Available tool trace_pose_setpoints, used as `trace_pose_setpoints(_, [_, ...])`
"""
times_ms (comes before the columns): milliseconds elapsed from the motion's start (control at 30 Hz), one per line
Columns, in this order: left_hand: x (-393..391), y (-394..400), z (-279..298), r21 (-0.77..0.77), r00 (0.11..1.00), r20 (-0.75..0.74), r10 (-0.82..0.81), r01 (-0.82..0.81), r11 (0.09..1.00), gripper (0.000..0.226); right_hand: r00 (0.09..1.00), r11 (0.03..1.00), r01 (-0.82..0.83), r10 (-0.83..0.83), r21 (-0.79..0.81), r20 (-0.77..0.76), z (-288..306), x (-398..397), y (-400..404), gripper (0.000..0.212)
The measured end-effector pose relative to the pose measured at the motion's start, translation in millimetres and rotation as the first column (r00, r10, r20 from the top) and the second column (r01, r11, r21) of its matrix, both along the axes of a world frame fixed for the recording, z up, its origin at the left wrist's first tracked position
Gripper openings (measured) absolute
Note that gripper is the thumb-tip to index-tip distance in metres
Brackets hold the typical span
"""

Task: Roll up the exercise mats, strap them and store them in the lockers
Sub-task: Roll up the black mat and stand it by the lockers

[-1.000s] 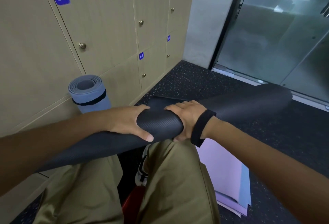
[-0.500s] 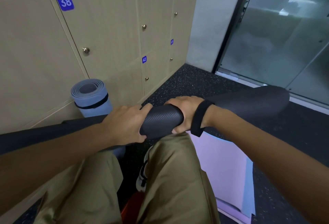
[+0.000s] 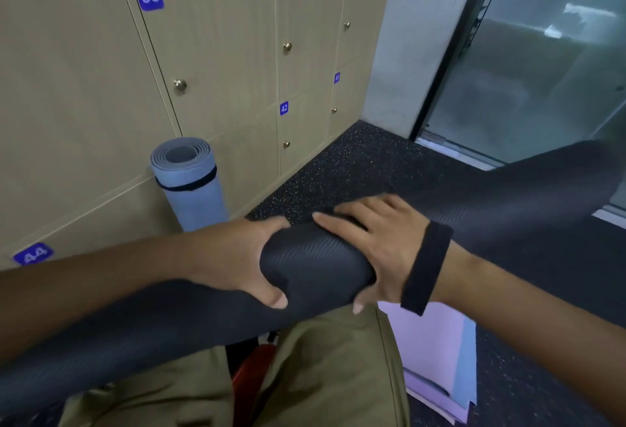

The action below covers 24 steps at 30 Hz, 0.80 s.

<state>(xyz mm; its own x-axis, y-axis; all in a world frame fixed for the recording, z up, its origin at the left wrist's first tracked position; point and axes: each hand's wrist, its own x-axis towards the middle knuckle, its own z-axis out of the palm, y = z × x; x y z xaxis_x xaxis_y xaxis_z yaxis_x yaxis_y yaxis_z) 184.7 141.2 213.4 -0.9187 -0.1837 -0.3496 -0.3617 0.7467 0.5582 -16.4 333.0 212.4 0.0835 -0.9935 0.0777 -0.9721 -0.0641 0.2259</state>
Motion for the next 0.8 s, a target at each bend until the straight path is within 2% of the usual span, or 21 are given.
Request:
trace_pose_setpoints(167, [-3.1, 4.6, -11.9, 0.158, 0.990, 0.138, -0.031, 0.008, 0.987, 0.085, 0.979, 0.986, 0.064, -0.092, 0.154, 0.179, -22.2, 6.3, 9.5, 0.113])
trace_pose_setpoints(233, [-1.1, 4.0, -9.6, 0.145, 0.990, 0.143, -0.016, -0.005, 0.989, 0.091, 0.974, 0.964, 0.075, -0.126, 0.253, 0.191, -15.1, 3.5, 0.2, 0.114])
trace_pose_setpoints(267, [1.2, 5.9, -8.5, 0.071, 0.991, 0.130, -0.013, 0.004, 0.997, 0.096, 0.969, 0.951, 0.082, -0.146, 0.299, 0.200, -12.0, 2.0, -5.9, 0.114])
trace_pose_setpoints(333, [8.1, 14.4, -8.5, -0.217, 0.997, 0.072, -0.025, 0.040, 0.975, 0.113, 0.948, 0.927, 0.073, -0.179, 0.368, 0.264, -6.2, -3.3, -18.7, 0.113])
trace_pose_setpoints(400, [17.5, 26.2, -14.3, -0.505, 0.997, -0.015, -0.073, 0.055, 0.861, 0.128, 0.911, 0.900, 0.051, -0.219, 0.433, 0.348, 0.2, -9.5, -31.1, 0.110])
trace_pose_setpoints(467, [22.1, 32.9, -28.1, -0.642, 0.992, -0.076, -0.098, 0.027, 0.766, 0.139, 0.877, 0.875, 0.037, -0.260, 0.484, 0.404, 5.6, -14.2, -42.0, 0.107])
trace_pose_setpoints(533, [21.1, 33.5, -44.7, -0.686, 0.981, -0.175, -0.082, -0.062, 0.725, 0.141, 0.855, 0.863, 0.023, -0.279, 0.504, 0.438, 7.1, -14.8, -50.0, 0.105])
trace_pose_setpoints(600, [18.5, 30.6, -52.0, -0.692, 0.960, -0.264, -0.090, -0.123, 0.711, 0.134, 0.842, 0.856, 0.023, -0.295, 0.517, 0.452, 6.0, -14.0, -52.9, 0.105])
trace_pose_setpoints(733, [16.4, 23.0, -50.3, -0.663, 0.953, -0.279, -0.117, -0.103, 0.741, 0.121, 0.886, 0.894, 0.055, -0.249, 0.444, 0.392, 6.6, -11.4, -41.7, 0.107])
trace_pose_setpoints(800, [13.3, 17.3, -42.1, -0.588, 0.975, -0.216, -0.059, -0.082, 0.804, 0.117, 0.938, 0.932, 0.068, -0.180, 0.355, 0.295, 6.9, -9.1, -32.5, 0.113])
